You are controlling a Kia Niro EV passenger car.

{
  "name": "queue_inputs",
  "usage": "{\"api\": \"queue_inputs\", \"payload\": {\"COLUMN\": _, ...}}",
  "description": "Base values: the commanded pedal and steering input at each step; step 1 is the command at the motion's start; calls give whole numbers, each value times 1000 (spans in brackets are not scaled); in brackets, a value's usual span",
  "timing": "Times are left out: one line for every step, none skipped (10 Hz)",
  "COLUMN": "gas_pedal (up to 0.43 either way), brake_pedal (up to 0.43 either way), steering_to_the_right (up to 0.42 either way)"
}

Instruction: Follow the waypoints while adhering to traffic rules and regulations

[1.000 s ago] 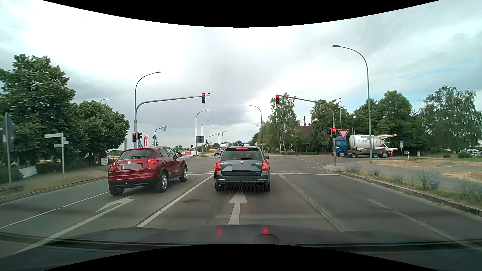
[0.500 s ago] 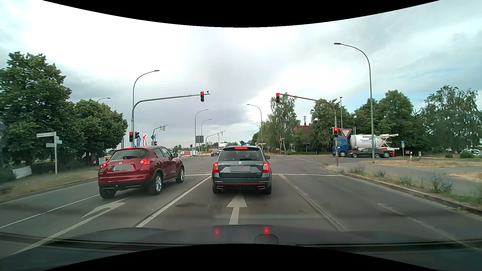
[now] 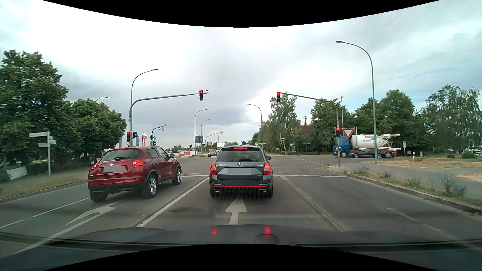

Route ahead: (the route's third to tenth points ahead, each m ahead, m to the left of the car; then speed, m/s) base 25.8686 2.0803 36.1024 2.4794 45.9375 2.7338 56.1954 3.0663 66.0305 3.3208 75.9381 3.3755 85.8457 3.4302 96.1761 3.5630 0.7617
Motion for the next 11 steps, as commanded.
{"api": "queue_inputs", "payload": {"gas_pedal": 0, "brake_pedal": 104, "steering_to_the_right": 0}}
{"api": "queue_inputs", "payload": {"gas_pedal": 0, "brake_pedal": 104, "steering_to_the_right": 0}}
{"api": "queue_inputs", "payload": {"gas_pedal": 0, "brake_pedal": 104, "steering_to_the_right": 0}}
{"api": "queue_inputs", "payload": {"gas_pedal": 0, "brake_pedal": 104, "steering_to_the_right": 1}}
{"api": "queue_inputs", "payload": {"gas_pedal": 0, "brake_pedal": 104, "steering_to_the_right": 1}}
{"api": "queue_inputs", "payload": {"gas_pedal": 0, "brake_pedal": 98, "steering_to_the_right": 1}}
{"api": "queue_inputs", "payload": {"gas_pedal": 0, "brake_pedal": 98, "steering_to_the_right": 1}}
{"api": "queue_inputs", "payload": {"gas_pedal": 0, "brake_pedal": 98, "steering_to_the_right": 1}}
{"api": "queue_inputs", "payload": {"gas_pedal": 0, "brake_pedal": 98, "steering_to_the_right": 1}}
{"api": "queue_inputs", "payload": {"gas_pedal": 0, "brake_pedal": 98, "steering_to_the_right": 2}}
{"api": "queue_inputs", "payload": {"gas_pedal": 0, "brake_pedal": 98, "steering_to_the_right": 2}}
